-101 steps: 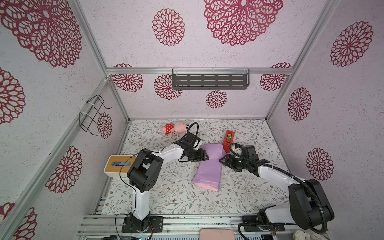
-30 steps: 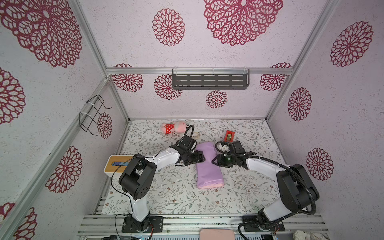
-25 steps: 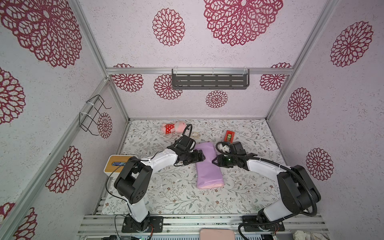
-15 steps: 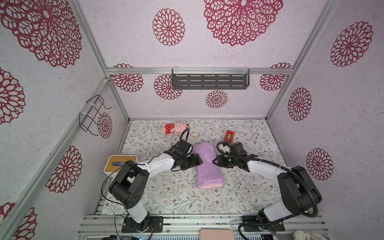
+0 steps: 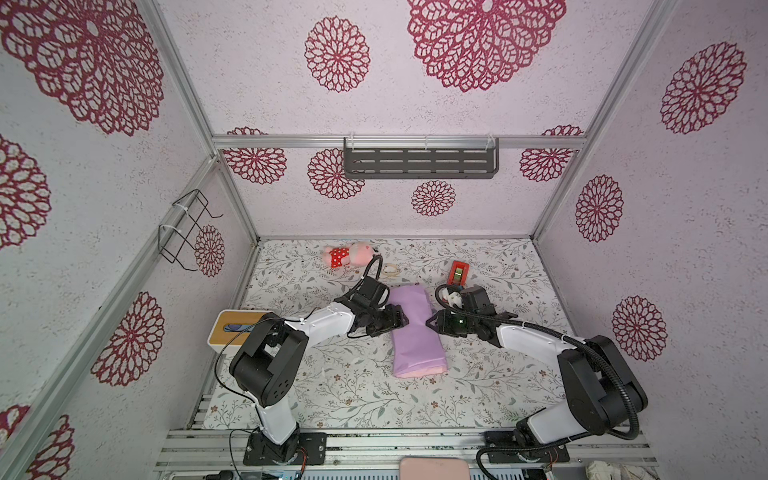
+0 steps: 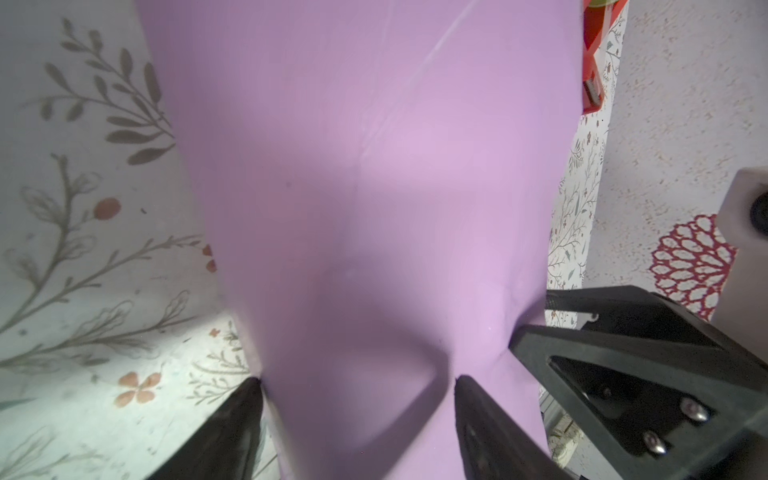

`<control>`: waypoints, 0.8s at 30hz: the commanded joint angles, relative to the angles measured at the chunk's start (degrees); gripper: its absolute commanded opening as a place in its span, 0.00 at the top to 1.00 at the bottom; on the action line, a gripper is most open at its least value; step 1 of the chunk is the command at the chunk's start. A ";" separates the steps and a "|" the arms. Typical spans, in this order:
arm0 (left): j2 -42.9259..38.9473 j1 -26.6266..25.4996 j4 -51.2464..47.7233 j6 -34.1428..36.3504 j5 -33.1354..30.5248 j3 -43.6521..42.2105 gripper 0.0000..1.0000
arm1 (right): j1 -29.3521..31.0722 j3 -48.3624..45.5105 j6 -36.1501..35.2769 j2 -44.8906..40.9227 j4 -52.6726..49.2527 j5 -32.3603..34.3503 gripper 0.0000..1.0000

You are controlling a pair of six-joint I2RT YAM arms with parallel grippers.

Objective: Wrap the gift box in paper

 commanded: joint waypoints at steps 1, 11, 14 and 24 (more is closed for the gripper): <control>1.70 0.26 -2.91 2.90 -0.80 1.28 0.24 | 1.97 -2.31 3.07 -0.83 -3.27 -0.63 0.67; 3.26 0.35 -8.97 7.81 -2.74 2.60 0.23 | 2.00 -0.66 2.51 -1.94 -6.19 2.58 0.62; 3.82 0.36 -11.38 9.65 -3.81 3.25 0.23 | 0.52 1.28 1.25 -3.01 -8.49 3.15 0.57; 5.40 0.35 -14.81 12.32 -5.28 5.72 0.23 | -10.76 7.39 -4.19 -7.99 -14.80 3.81 0.41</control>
